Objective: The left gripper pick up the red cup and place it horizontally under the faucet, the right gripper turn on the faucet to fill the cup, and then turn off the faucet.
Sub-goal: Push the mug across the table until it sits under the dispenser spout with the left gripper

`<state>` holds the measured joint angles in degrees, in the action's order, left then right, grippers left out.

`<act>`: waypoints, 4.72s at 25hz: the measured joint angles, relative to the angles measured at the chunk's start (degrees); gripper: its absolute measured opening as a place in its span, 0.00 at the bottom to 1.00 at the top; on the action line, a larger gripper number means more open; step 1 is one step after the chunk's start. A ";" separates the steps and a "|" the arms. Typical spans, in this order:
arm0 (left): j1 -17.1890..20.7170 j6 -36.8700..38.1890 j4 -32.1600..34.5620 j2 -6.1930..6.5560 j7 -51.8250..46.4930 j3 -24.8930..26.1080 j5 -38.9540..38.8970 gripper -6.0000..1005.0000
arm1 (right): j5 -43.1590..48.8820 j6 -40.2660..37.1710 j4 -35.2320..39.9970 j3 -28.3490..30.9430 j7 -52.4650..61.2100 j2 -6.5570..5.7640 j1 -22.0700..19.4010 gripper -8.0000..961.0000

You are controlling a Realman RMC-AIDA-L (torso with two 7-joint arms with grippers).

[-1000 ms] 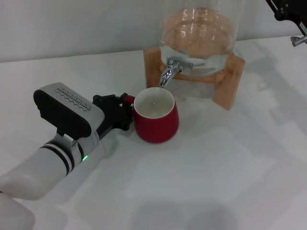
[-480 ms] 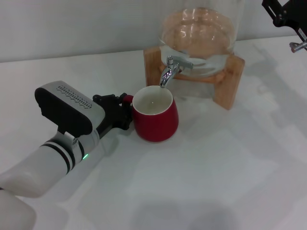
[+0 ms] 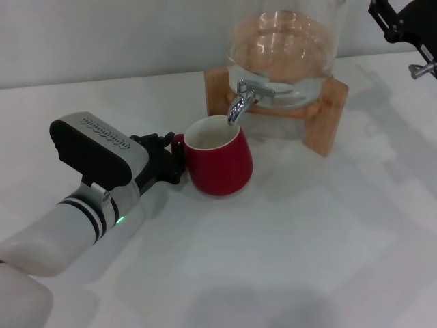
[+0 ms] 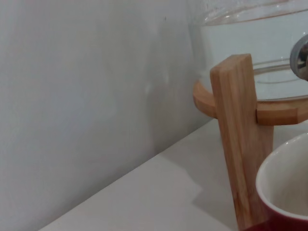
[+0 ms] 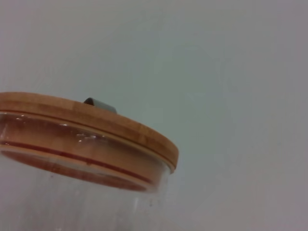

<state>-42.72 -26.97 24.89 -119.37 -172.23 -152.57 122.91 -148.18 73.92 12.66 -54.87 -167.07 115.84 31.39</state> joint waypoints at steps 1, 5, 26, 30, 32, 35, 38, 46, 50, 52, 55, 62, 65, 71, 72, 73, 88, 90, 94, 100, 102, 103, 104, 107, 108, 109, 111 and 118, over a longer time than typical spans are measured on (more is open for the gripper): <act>0.00 0.00 0.08 0.00 0.01 0.03 -0.02 0.13 | 0.00 0.00 0.00 -0.09 0.00 0.00 -0.04 0.66; 0.02 -0.01 0.57 -0.02 0.17 0.08 -0.01 0.20 | 0.00 0.00 0.00 -0.13 0.00 0.00 -0.17 0.66; 0.06 0.74 2.02 -0.06 2.31 0.09 0.07 0.22 | 0.00 0.09 0.00 -0.12 -0.29 -0.17 -0.19 0.66; -0.59 1.87 1.98 -0.05 2.38 0.64 0.08 0.22 | 0.00 0.09 0.06 -0.15 -0.33 -0.23 -0.13 0.66; -0.75 2.19 1.95 -0.05 2.48 0.84 0.15 0.22 | 0.00 0.08 0.07 -0.15 -0.32 -0.27 -0.11 0.66; -1.14 2.75 1.99 -0.01 2.59 0.87 0.20 0.22 | 0.00 0.06 0.09 -0.15 -0.33 -0.27 -0.11 0.66; -1.41 2.83 1.97 -0.02 3.17 0.88 0.21 0.22 | 0.00 0.01 0.09 -0.15 -0.38 -0.27 -0.14 0.66; -1.58 3.24 2.05 -0.08 4.61 1.50 0.26 0.24 | 0.00 0.08 0.09 -0.15 -0.42 -0.27 -0.41 0.66; -1.88 3.99 2.06 -0.07 5.27 1.56 0.25 0.25 | 0.00 0.09 0.09 -0.15 -0.44 -0.32 -0.44 0.66; -2.05 4.16 2.07 -0.08 5.31 1.58 0.25 0.26 | 0.00 0.09 0.09 -0.15 -0.44 -0.33 -0.45 0.66; -1.91 4.11 2.13 -0.12 5.32 1.58 0.24 0.27 | 0.00 0.09 0.09 -0.15 -0.45 -0.35 -0.45 0.66; -1.77 4.13 2.24 -0.18 5.38 1.58 0.22 0.29 | 0.00 0.08 0.09 -0.15 -0.45 -0.36 -0.45 0.66; -1.71 4.13 2.28 -0.24 5.39 1.57 0.22 0.30 | 0.03 0.08 0.09 -0.15 -0.45 -0.36 -0.49 0.66; -1.18 3.74 2.29 -0.27 6.14 1.57 0.20 0.41 | 0.09 0.08 0.09 -0.29 -0.45 -0.35 -0.62 0.66; -0.94 3.62 2.37 -0.29 6.86 1.58 0.09 0.43 | 0.09 0.08 0.09 -0.43 -0.45 -0.36 -0.66 0.66; -0.61 3.54 2.57 -0.32 7.81 1.62 -0.06 0.43 | 0.10 0.08 0.09 -0.62 -0.45 -0.36 -0.68 0.66; 5.50 3.45 8.77 -0.34 19.65 5.95 0.14 0.42 | 0.09 0.36 0.01 -2.07 -0.45 -0.24 -1.49 0.66; 5.91 3.46 9.29 -0.34 20.02 5.76 0.15 0.42 | 0.09 0.59 0.01 -2.26 -0.46 -0.24 -1.64 0.66; 6.42 3.72 9.92 -0.34 20.90 5.65 0.18 0.42 | 0.09 0.50 0.00 -2.30 -0.49 -0.26 -1.86 0.66; 8.18 3.42 10.96 -0.34 22.62 5.99 0.22 0.42 | 0.09 0.20 0.00 -2.33 -0.52 -0.27 -1.89 0.66; 8.52 3.42 10.99 -0.34 23.03 6.14 0.25 0.42 | 0.08 0.23 0.00 -2.35 -0.53 -0.27 -2.00 0.66; 8.66 3.42 11.03 -0.34 23.28 6.35 0.25 0.42 | 0.09 0.28 0.00 -2.35 -0.53 -0.27 -2.08 0.66; 8.79 3.42 11.08 -0.33 23.59 6.54 0.25 0.42 | 0.08 0.34 0.00 -2.35 -0.53 -0.27 -2.13 0.66; 8.99 3.42 11.51 -0.34 24.77 6.80 0.22 0.42 | 0.08 0.44 -0.01 -2.35 -0.52 -0.27 -2.33 0.66; 9.14 3.44 11.86 -0.34 25.33 6.81 0.22 0.42 | 0.08 0.46 0.00 -2.35 -0.53 -0.27 -2.42 0.66; 9.32 3.45 12.27 -0.34 25.92 6.85 0.20 0.42 | 0.09 0.48 0.00 -2.35 -0.52 -0.27 -2.51 0.66; 9.60 3.46 12.87 -0.34 27.24 6.94 0.04 0.42 | 0.09 0.50 0.00 -2.35 -0.48 -0.27 -2.67 0.66; 9.66 3.52 13.34 -0.34 28.44 7.02 -0.35 0.42 | 0.08 0.59 0.00 -2.35 -0.40 -0.27 -3.00 0.66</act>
<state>-33.06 -23.46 38.23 -119.71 -143.79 -145.55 122.57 -148.10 74.51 12.66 -57.22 -167.47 115.58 28.39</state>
